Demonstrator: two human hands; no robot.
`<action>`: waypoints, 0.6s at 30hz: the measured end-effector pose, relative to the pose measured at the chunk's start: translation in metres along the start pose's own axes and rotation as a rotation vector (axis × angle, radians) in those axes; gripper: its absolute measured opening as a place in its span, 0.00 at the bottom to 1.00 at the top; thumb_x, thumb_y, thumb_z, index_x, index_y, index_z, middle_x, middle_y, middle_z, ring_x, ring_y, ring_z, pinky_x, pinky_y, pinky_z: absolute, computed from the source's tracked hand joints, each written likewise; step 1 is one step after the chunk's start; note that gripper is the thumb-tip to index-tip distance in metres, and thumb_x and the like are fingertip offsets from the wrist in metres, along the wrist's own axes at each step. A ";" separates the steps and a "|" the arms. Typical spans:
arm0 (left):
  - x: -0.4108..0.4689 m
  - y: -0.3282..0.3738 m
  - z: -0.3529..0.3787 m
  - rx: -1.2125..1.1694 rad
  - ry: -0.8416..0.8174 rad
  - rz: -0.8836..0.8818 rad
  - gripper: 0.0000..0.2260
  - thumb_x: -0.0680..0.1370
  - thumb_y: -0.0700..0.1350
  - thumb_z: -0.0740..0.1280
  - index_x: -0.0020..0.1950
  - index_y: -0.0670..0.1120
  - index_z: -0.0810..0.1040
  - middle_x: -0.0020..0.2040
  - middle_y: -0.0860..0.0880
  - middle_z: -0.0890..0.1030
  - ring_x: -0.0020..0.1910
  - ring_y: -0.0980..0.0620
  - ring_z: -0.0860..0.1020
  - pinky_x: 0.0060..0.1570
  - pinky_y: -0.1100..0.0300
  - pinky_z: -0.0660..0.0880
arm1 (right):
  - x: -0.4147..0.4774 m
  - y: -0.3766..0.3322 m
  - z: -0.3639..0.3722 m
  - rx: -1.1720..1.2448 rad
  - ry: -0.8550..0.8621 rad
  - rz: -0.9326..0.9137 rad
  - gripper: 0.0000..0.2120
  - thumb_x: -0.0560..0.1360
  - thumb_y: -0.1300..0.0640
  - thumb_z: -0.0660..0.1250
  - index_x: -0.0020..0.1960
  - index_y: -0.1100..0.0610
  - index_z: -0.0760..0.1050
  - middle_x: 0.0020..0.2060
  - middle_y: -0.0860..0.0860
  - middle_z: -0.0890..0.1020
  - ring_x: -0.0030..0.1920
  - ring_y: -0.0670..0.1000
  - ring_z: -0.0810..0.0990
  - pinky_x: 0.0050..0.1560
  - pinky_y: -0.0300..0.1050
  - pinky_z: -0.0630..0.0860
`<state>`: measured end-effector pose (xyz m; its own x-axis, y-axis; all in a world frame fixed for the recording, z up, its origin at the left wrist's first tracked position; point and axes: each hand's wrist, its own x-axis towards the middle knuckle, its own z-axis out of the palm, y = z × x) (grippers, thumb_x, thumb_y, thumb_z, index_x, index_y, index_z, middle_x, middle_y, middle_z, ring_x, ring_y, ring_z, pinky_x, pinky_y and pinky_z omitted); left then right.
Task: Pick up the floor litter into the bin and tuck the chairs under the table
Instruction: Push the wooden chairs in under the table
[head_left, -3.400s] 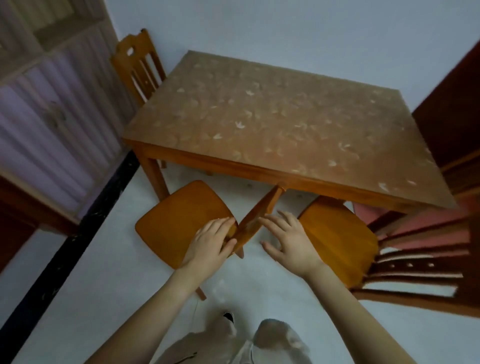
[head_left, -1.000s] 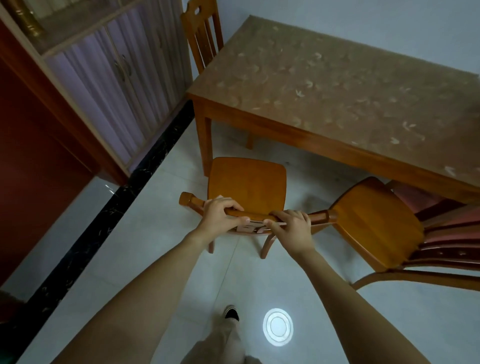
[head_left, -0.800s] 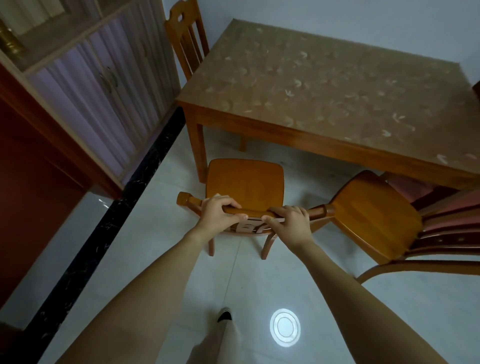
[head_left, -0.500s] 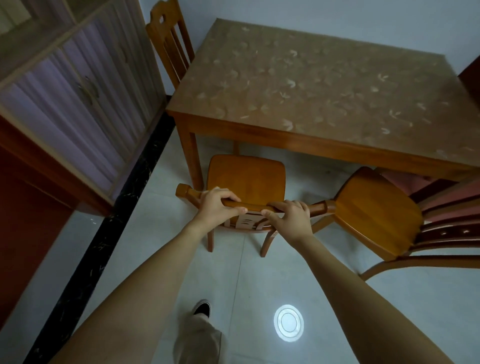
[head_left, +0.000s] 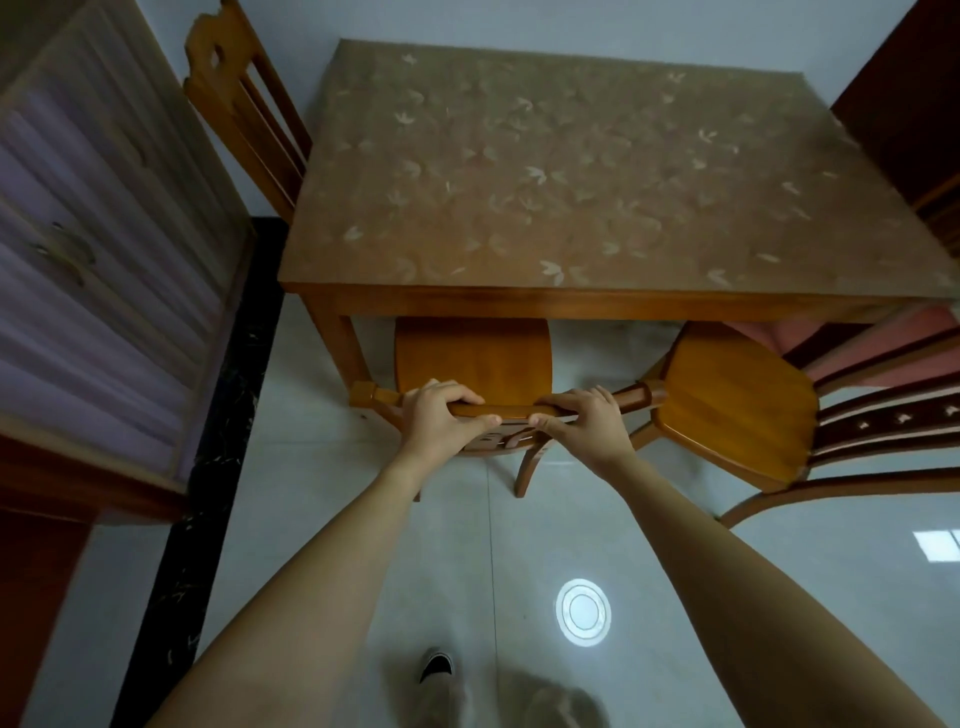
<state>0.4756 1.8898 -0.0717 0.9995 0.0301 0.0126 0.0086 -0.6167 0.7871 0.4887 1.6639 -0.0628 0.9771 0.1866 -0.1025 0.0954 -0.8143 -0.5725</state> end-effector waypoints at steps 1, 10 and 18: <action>0.006 0.000 0.000 0.005 0.004 0.003 0.10 0.66 0.59 0.76 0.41 0.58 0.80 0.40 0.63 0.78 0.47 0.55 0.73 0.48 0.59 0.61 | 0.006 0.001 -0.001 0.006 0.006 -0.002 0.27 0.71 0.29 0.61 0.57 0.48 0.82 0.46 0.46 0.82 0.51 0.49 0.75 0.68 0.51 0.60; 0.053 0.003 0.003 0.018 -0.003 -0.015 0.11 0.66 0.59 0.76 0.42 0.55 0.82 0.40 0.62 0.79 0.46 0.54 0.74 0.50 0.56 0.66 | 0.053 0.009 -0.008 0.026 0.045 -0.002 0.21 0.73 0.35 0.66 0.56 0.48 0.82 0.46 0.45 0.82 0.50 0.49 0.72 0.68 0.52 0.60; 0.089 0.004 0.010 0.010 -0.008 -0.068 0.12 0.65 0.64 0.74 0.41 0.60 0.79 0.42 0.60 0.80 0.48 0.53 0.75 0.49 0.52 0.73 | 0.088 0.017 -0.021 0.041 0.033 -0.010 0.22 0.73 0.35 0.66 0.57 0.48 0.81 0.45 0.49 0.81 0.51 0.50 0.72 0.67 0.47 0.57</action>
<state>0.5649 1.8818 -0.0738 0.9968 0.0655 -0.0454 0.0764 -0.6213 0.7798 0.5799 1.6548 -0.0648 0.9819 0.1760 -0.0697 0.0984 -0.7892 -0.6062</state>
